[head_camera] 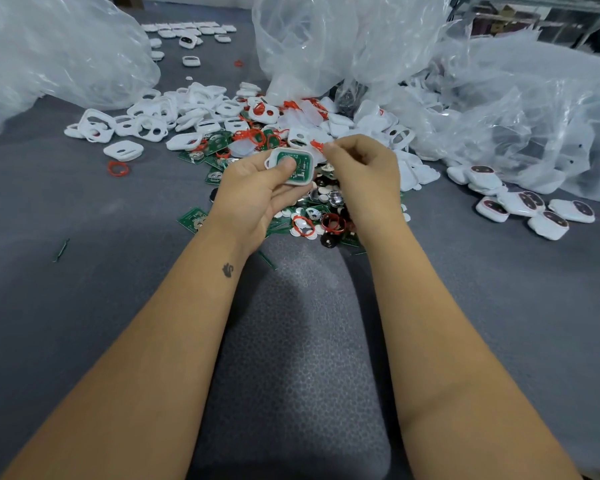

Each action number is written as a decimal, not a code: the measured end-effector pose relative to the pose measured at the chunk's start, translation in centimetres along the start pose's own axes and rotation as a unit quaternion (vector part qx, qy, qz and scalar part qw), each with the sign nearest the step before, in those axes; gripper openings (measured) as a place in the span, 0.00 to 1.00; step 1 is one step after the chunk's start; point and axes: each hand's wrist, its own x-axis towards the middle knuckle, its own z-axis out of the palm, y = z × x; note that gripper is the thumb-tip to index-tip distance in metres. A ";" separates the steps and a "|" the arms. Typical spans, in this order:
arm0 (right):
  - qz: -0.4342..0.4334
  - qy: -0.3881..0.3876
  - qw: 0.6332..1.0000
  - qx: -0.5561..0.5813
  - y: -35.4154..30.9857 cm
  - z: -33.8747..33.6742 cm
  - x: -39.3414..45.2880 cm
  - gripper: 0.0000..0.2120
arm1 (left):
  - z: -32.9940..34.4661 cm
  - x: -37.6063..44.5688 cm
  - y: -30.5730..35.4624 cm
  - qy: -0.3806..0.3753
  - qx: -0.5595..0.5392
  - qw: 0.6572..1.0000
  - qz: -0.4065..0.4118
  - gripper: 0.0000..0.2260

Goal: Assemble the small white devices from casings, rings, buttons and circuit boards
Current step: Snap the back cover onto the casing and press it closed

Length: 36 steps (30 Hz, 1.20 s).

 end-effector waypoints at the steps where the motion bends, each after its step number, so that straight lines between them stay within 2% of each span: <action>1: 0.008 0.029 0.999 -0.027 0.2 -0.6 0.4 0.06 | 0.0 0.0 0.0 0.005 -0.002 1.000 -0.002 0.07; 3: 0.025 0.083 0.988 -0.131 1.1 -2.2 1.2 0.07 | 0.0 0.0 0.0 0.013 0.004 1.000 -0.002 0.07; 6: 0.069 0.125 0.954 -0.265 2.4 -4.2 2.0 0.16 | 0.1 0.0 0.1 0.016 0.007 1.000 -0.002 0.07; 10: 0.111 0.078 0.938 -0.319 3.4 -4.7 2.5 0.19 | 0.2 -0.1 0.2 0.017 -0.010 1.000 -0.010 0.07; 13: 0.096 0.086 0.933 -0.337 3.7 -4.6 2.6 0.16 | 0.2 -0.1 0.3 0.025 -0.027 0.999 -0.012 0.07; 15: 0.072 0.107 0.945 -0.300 3.9 -4.5 2.9 0.13 | 0.3 -0.1 0.3 0.031 -0.027 0.999 -0.012 0.06; 19: 0.031 0.135 0.965 -0.223 3.9 -4.4 2.7 0.14 | 0.2 -0.1 0.3 0.039 -0.020 0.999 -0.018 0.06; 23: -0.051 0.166 0.983 -0.059 2.4 -3.6 2.2 0.11 | 0.1 -0.1 0.1 0.035 -0.013 0.999 -0.018 0.06; 27: -0.049 0.045 0.983 0.170 1.1 -2.2 1.5 0.17 | 0.1 0.0 0.1 0.031 -0.005 0.999 -0.016 0.05; 30: -0.044 -0.035 0.973 0.224 0.8 -1.1 1.1 0.16 | 0.1 0.0 0.0 0.025 -0.002 1.000 -0.013 0.05; 36: -0.032 -0.080 0.958 0.274 0.5 -0.7 0.7 0.12 | 0.1 0.0 0.0 0.019 0.004 1.000 -0.013 0.05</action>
